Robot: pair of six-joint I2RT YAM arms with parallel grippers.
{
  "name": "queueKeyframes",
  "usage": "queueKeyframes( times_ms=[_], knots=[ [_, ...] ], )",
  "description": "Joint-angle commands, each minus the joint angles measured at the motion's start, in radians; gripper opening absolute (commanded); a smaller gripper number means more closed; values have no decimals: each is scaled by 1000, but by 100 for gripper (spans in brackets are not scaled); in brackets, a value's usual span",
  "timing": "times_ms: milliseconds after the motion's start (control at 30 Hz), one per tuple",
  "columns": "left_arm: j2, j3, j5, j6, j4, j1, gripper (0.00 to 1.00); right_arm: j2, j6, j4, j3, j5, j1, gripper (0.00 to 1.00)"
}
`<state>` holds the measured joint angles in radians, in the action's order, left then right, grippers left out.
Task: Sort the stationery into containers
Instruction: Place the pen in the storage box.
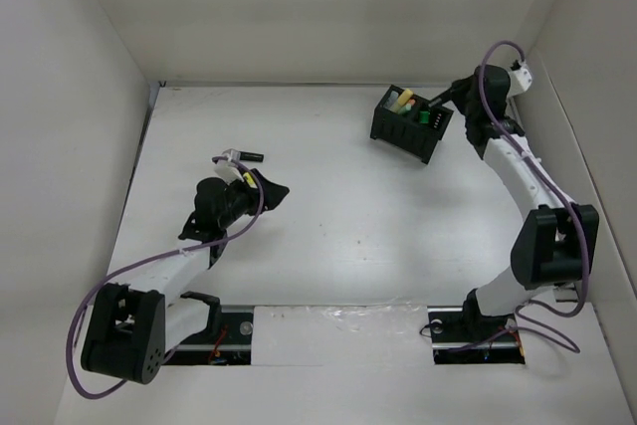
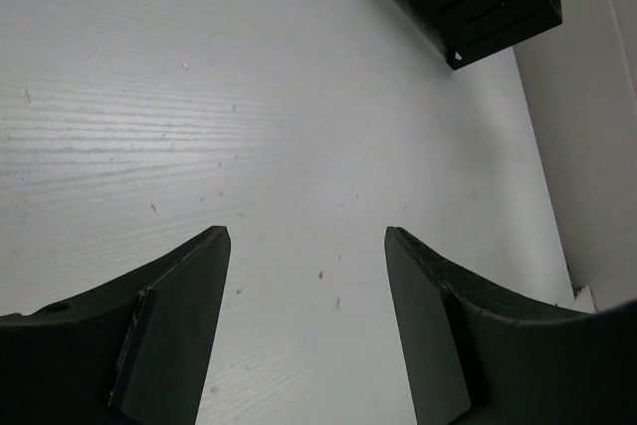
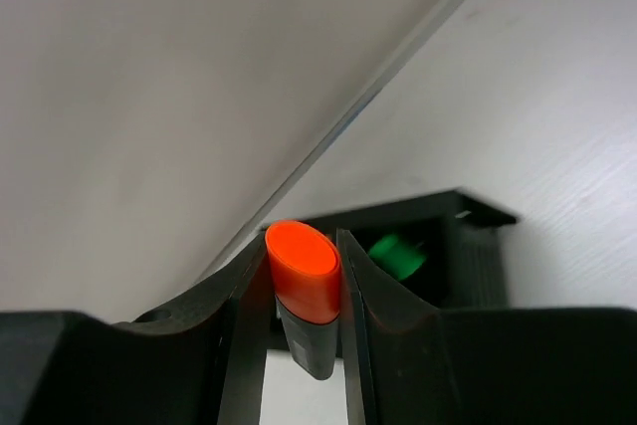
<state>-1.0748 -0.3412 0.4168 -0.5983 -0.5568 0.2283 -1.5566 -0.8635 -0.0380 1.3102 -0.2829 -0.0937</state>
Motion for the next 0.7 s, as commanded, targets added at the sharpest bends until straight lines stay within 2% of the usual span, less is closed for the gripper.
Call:
queueKeyframes(
  times_ms=[0, 200, 300, 500, 600, 667],
  knots=[
    [-2, -56, -7, 18, 0, 0, 60, -37, 20, -10, 33, -207, 18, 11],
    [-13, -56, -21, 18, 9, 0, 59, -169, 113, -95, 193, -305, 29, 11],
    [-22, -65, -21, 28, 9, 0, 59, -194, 150, -95, 211, -344, -9, 11],
    [-1, -74, -127, 28, 77, 0, 57, -261, 169, -95, 231, -417, -77, 12],
    [19, -74, -180, 28, 98, 0, 57, -279, 169, -95, 231, -441, -104, 20],
    [19, -74, -234, 28, 124, 0, 57, -290, 169, -105, 231, -453, -115, 39]
  ],
)
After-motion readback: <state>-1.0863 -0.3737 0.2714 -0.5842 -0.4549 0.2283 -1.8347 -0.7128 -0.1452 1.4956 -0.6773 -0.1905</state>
